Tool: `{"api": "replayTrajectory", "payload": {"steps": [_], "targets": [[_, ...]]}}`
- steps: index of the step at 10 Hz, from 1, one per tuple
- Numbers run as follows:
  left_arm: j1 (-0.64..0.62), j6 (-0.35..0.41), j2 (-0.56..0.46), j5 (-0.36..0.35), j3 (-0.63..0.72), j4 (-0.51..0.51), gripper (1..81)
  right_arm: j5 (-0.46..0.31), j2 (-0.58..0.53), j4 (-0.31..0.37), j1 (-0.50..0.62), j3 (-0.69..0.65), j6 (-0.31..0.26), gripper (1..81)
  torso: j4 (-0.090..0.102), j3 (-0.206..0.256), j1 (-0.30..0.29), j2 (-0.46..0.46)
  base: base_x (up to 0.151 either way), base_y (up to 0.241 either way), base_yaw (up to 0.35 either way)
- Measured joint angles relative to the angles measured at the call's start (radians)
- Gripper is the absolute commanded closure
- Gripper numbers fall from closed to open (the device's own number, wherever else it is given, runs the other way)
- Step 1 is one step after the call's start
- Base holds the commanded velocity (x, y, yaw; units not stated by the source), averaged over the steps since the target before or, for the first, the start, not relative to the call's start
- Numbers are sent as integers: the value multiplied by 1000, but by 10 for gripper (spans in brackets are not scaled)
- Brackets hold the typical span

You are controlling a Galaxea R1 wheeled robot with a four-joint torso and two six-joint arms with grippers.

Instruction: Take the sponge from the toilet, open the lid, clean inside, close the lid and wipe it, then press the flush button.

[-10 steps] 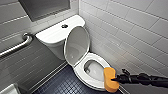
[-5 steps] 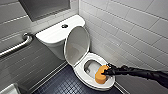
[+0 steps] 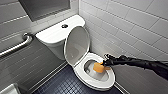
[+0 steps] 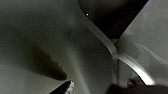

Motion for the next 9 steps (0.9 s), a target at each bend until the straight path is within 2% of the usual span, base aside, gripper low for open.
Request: {"api": "replayTrajectory", "payload": {"steps": [3, 9], "targets": [[0, 0, 16, 0, -28, 0, 10, -61, 5, -30, 44, 7, 19, 811, 0, 0, 0, 0, 0, 0, 0], [0, 0, 16, -5, -28, 0, 10, -75, 116, -90, 53, -73, 23, 811, 0, 0, 0, 0, 0, 0, 0]]}}
